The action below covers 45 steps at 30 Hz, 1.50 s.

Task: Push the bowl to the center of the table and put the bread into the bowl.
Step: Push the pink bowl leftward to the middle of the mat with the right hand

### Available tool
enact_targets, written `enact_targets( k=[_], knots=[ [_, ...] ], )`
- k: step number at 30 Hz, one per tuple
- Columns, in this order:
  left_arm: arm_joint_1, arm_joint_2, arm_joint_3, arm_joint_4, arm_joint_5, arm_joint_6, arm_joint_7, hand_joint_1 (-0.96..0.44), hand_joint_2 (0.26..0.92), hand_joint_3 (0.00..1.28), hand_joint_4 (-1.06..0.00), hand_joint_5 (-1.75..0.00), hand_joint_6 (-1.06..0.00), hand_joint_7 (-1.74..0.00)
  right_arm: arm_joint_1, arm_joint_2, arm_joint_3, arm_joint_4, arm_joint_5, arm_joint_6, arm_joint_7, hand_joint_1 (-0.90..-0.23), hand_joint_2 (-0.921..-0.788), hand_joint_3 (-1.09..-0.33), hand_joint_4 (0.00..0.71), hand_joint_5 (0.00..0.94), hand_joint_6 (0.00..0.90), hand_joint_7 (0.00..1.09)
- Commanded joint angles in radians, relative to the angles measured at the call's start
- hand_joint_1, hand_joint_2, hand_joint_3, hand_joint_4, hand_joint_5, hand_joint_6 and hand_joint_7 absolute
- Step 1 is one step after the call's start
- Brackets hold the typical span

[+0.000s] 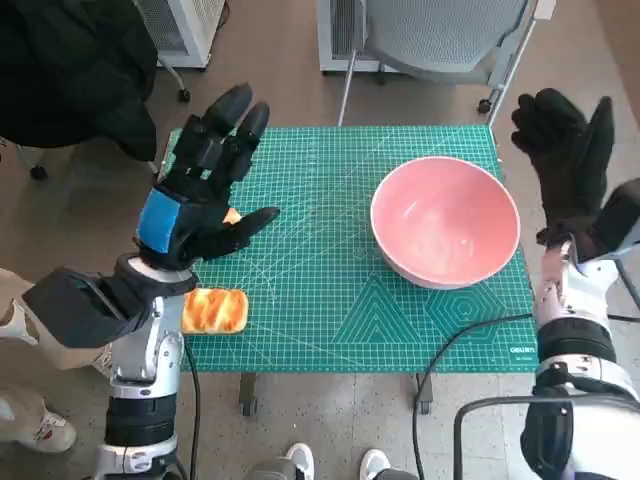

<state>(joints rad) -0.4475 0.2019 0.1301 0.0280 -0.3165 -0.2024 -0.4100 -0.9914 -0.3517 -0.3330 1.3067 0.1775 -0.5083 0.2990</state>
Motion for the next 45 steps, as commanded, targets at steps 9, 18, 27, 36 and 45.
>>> enact_targets(
  k=[9,18,27,36,45],
  knots=[
    [0.026,0.023,0.006,-0.046,0.008,0.024,0.016,-0.29,0.921,0.2,-0.09,0.0,0.0,-0.41,0.058,0.004,-0.009,0.028,-0.035,0.09,-0.032,-0.669,-0.921,-0.945,0.296,0.022,0.372,0.04],
    [0.04,0.034,0.01,-0.081,-0.001,0.057,0.023,-0.28,0.921,0.21,-0.09,0.0,0.0,-0.39,0.064,-0.004,-0.01,0.032,-0.044,0.129,-0.035,-0.657,-0.921,-0.957,0.302,0.015,0.368,0.04],
    [0.053,0.043,0.018,-0.124,-0.011,0.093,0.029,-0.27,0.921,0.23,-0.08,0.0,0.0,-0.37,0.082,-0.013,-0.021,0.039,-0.042,0.158,-0.033,-0.662,-0.921,-0.955,0.3,0.009,0.376,0.04],
    [0.071,0.048,0.025,-0.172,-0.008,0.123,0.04,-0.25,0.921,0.24,-0.07,0.0,0.0,-0.36,0.1,-0.011,-0.028,0.043,-0.046,0.188,-0.055,-0.686,-0.921,-0.921,0.318,0.01,0.417,0.05],
    [0.08,0.051,0.03,-0.191,-0.004,0.135,0.047,-0.26,0.917,0.26,-0.06,0.0,0.0,-0.36,0.11,-0.004,-0.034,0.044,-0.046,0.204,-0.066,-0.703,-0.921,-0.887,0.348,0.016,0.426,0.05]
  ],
)
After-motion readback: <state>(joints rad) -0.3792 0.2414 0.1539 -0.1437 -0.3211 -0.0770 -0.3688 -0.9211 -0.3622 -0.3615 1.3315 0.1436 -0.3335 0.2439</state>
